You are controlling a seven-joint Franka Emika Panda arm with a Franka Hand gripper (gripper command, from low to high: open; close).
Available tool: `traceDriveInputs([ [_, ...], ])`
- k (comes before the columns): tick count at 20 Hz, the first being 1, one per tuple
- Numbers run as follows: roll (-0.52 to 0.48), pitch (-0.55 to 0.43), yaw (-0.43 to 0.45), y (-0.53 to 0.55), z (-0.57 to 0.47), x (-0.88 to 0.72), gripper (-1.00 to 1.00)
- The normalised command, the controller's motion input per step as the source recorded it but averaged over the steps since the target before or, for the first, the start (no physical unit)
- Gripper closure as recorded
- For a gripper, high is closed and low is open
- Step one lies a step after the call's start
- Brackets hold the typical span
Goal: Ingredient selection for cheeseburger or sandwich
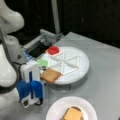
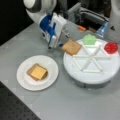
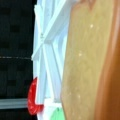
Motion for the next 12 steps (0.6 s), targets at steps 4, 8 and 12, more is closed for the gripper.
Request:
traceDriveInputs([
  [4,0.220,0.002,0.026,-0.08,-0.04,0.19,-1.00],
  [8,0.195,0.015,0.009,-0.06,-0.04,0.22,-1.00],
  [12,0.170,0.028,-0.002,-0.03,-0.04,0.22,1.00],
])
